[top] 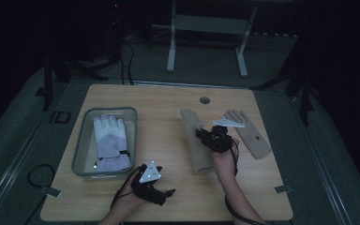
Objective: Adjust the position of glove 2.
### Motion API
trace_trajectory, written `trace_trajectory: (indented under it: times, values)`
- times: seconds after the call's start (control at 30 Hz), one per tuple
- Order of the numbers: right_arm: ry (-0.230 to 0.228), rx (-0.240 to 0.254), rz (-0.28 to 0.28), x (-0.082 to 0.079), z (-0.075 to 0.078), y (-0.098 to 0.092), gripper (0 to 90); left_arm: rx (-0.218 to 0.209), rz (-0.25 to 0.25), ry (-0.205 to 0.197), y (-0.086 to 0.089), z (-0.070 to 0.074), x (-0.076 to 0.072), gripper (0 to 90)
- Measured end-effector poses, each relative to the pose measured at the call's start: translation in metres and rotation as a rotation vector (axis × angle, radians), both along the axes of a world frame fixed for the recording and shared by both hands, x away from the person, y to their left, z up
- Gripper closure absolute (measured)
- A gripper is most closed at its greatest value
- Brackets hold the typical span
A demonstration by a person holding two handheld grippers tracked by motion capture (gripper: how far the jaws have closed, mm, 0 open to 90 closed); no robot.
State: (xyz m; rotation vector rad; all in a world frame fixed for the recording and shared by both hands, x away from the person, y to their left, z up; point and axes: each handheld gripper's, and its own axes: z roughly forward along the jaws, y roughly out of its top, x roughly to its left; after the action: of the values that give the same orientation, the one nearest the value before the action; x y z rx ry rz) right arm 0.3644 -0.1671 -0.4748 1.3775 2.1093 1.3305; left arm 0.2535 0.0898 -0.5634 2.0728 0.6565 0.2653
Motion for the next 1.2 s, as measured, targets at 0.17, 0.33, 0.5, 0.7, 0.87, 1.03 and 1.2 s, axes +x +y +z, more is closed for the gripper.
trace_trajectory:
  times: [0.17, 0.33, 0.5, 0.7, 0.87, 1.03, 1.2]
  values:
    - [0.038, 0.011, -0.057, 0.009, -0.010, 0.012, 79.3, 0.006, -0.002, -0.003, 0.000, 0.000, -0.001, 5.2]
    - [0.097, -0.010, -0.124, 0.024, -0.045, 0.023, 79.0, 0.004, -0.003, -0.001, 0.000, 0.000, 0.000, 5.2]
    - [0.141, -0.048, -0.158, 0.026, -0.066, 0.028, 78.7, 0.005, -0.005, -0.001, 0.000, 0.000, -0.001, 5.3]
    - [0.139, -0.119, -0.136, 0.022, -0.080, 0.039, 66.4, 0.009, -0.009, -0.003, -0.001, 0.000, -0.001, 5.2]
    - [0.119, -0.151, -0.105, 0.018, -0.079, 0.042, 53.9, 0.009, -0.009, 0.000, -0.001, -0.001, -0.001, 5.2]
    - [0.085, -0.191, -0.086, 0.017, -0.068, 0.033, 54.4, 0.011, -0.011, -0.001, -0.001, -0.001, -0.001, 5.2]
    - [0.035, -0.228, -0.037, 0.017, -0.050, 0.016, 51.9, 0.011, -0.014, 0.004, -0.002, -0.001, -0.001, 5.2]
